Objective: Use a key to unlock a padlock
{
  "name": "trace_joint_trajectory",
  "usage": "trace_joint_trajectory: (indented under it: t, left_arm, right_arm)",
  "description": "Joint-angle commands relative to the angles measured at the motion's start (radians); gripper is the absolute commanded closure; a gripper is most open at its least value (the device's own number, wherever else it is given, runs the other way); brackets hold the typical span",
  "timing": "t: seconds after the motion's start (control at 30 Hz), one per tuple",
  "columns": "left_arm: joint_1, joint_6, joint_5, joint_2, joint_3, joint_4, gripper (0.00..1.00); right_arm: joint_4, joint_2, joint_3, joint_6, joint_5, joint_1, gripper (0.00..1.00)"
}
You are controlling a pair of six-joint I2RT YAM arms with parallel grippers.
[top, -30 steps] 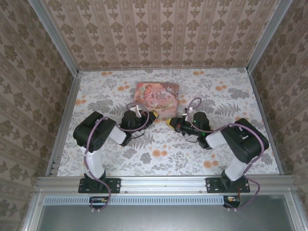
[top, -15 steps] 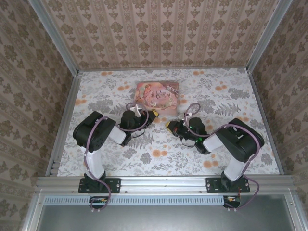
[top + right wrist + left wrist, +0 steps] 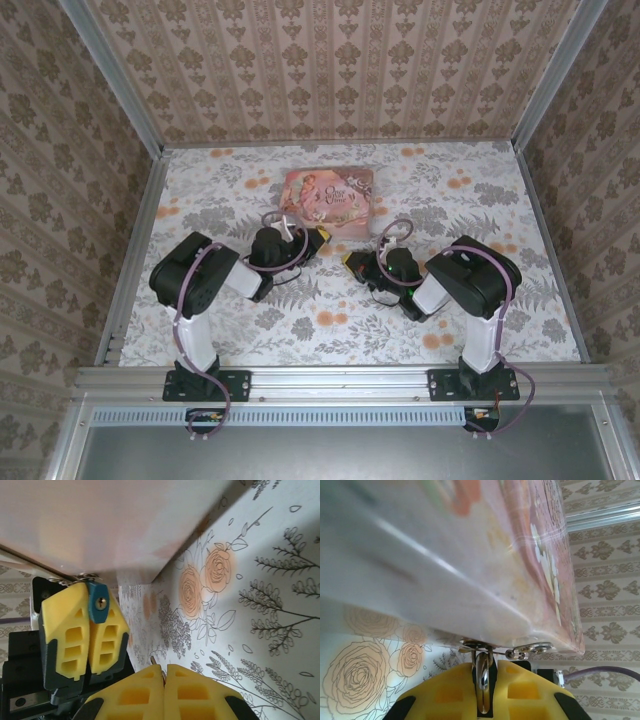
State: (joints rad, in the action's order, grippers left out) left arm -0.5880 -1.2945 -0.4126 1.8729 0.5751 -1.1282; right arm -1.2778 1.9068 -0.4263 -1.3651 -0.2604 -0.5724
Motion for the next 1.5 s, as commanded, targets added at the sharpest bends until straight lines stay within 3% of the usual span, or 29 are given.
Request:
trace_joint_trajectory:
  t: [0.0, 0.23, 0.9, 1.47]
  left_arm:
    - [-0.009, 0.021, -0.059, -0.056, 0.034, 0.167, 1.00]
    - [-0.016, 0.061, -0.074, -0.092, 0.081, 0.308, 1.00]
    - [-0.045, -0.048, -0.021, -0.097, 0.068, 0.324, 1.00]
    - [-0.047, -0.042, -0.015, -0.093, 0.064, 0.333, 1.00]
  right_arm:
    - [-0.051, 0.003, -0.014, 0.009, 0.032, -0.006, 1.00]
    - [-0.054, 0.009, -0.020, 0.004, 0.049, -0.007, 1.00]
    - [-0.055, -0.011, 0.015, -0.137, 0.205, -0.050, 1.00]
    - [-0.053, -0.011, -0.010, -0.147, 0.208, -0.050, 1.00]
